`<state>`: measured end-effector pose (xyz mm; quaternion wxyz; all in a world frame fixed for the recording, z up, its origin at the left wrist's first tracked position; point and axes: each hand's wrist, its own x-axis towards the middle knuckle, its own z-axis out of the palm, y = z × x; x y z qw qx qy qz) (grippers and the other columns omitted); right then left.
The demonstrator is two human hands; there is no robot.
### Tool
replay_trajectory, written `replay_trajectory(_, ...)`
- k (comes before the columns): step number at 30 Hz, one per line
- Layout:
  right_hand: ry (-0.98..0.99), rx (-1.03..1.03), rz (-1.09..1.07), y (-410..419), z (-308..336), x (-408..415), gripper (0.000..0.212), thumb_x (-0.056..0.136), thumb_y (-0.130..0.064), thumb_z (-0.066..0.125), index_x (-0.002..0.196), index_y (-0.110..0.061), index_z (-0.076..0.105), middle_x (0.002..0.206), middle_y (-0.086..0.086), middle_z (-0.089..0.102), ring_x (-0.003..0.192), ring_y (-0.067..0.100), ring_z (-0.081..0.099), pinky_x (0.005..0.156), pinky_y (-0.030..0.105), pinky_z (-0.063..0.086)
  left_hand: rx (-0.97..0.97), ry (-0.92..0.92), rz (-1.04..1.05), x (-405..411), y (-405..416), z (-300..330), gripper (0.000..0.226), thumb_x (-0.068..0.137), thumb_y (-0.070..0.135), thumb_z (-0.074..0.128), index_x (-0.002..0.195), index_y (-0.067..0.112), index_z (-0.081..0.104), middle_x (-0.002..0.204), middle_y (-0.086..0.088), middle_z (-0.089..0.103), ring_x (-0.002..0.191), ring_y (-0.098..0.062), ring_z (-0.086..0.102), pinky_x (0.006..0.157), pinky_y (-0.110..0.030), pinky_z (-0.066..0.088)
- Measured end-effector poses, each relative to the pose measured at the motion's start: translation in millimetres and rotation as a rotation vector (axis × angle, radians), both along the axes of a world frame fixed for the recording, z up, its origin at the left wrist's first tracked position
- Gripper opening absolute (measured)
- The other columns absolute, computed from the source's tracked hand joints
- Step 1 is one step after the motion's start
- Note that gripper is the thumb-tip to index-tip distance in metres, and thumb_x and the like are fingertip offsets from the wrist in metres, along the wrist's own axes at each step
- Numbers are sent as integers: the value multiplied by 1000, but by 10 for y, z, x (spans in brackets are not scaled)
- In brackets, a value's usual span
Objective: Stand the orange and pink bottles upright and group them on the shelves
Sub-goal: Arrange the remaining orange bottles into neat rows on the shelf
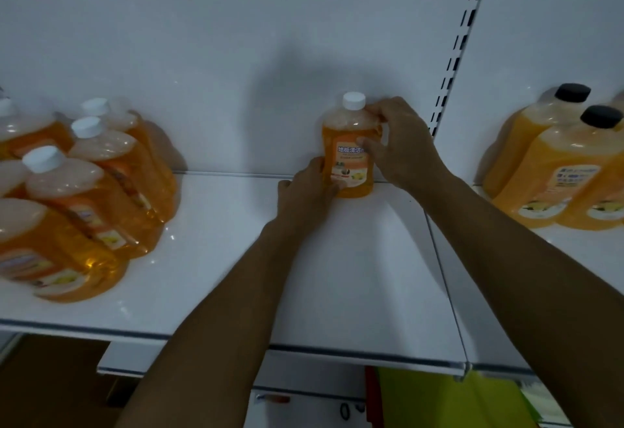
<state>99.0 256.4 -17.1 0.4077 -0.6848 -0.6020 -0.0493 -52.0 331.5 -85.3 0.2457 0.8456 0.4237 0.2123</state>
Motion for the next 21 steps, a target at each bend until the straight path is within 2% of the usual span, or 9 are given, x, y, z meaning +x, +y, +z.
replay_trajectory(3, 42, 17, -49, -56, 17, -53, 52, 77, -17, 72, 122, -8, 49, 121, 9, 52, 111, 23, 50, 96, 35, 44, -13, 59, 1, -78, -32, 6, 54, 93, 45, 54, 138, 22, 38, 137, 1, 54, 127, -24, 49, 105, -45, 28)
replay_trajectory(6, 32, 222, -65, -92, 89, -268, 63, 75, -20, 71, 130, -7, 44, 131, 11, 48, 123, 26, 45, 102, 31, 38, 57, -31, 73, -394, -123, -2, 68, 90, 46, 60, 145, 17, 34, 144, 0, 48, 132, -20, 45, 110, -39, 34)
replay_trajectory(9, 19, 290, 81, 11, 184, -758, 57, 81, -26, 68, 130, -7, 46, 131, 11, 51, 123, 24, 46, 102, 33, 40, 78, -210, 201, -797, -278, 57, 54, 89, 45, 62, 135, 20, 49, 132, 5, 59, 119, -13, 55, 100, -27, 42)
replay_trajectory(12, 48, 159, 317, 173, 194, -1425, 49, 85, -26, 68, 127, -9, 50, 123, 8, 56, 111, 18, 54, 94, 33, 48, 93, -311, 327, -1275, -432, 142, 36, 92, 44, 58, 121, 23, 62, 121, 10, 65, 107, -4, 59, 92, -21, 47)
replay_trajectory(15, 79, 52, 518, 319, 177, -2054, 46, 83, -32, 67, 124, -16, 52, 121, 0, 59, 104, 11, 58, 87, 35, 52, 227, -439, 406, -1841, -587, 171, 20, 94, 33, 58, 97, 20, 73, 96, 11, 72, 87, -3, 63, 77, -20, 51)
replay_trajectory(18, 108, 62, 690, 374, 217, -2567, 45, 81, -33, 65, 121, -15, 55, 121, 5, 59, 105, 16, 60, 89, 33, 51, 310, -500, 629, -2363, -722, 151, 21, 91, 35, 60, 79, 20, 69, 76, 10, 68, 72, -4, 61, 65, -28, 50)
replay_trajectory(21, 29, 93, 747, 377, 253, -2958, 44, 85, -31, 67, 124, -14, 55, 122, 4, 59, 111, 17, 55, 92, 32, 48, 384, -605, 816, -2732, -799, 100, 20, 88, 32, 67, 76, 17, 60, 74, 7, 62, 72, -8, 59, 65, -30, 50)
